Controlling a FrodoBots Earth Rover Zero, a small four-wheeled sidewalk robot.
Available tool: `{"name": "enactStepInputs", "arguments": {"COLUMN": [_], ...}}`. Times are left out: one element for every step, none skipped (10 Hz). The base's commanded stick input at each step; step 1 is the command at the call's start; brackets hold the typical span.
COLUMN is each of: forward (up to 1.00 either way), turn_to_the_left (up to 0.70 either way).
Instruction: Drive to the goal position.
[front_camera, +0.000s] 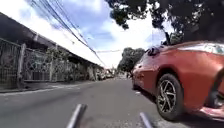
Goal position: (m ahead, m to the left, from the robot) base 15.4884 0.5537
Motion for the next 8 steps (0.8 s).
{"name": "enactStepInputs", "arguments": {"forward": [1.00, 1.00, 1.00, 1.00, 1.00, 1.00, 1.00, 1.00], "turn_to_the_left": [0.00, 0.00, 0.00, 0.00, 0.00, -0.02, -0.09, -0.16]}}
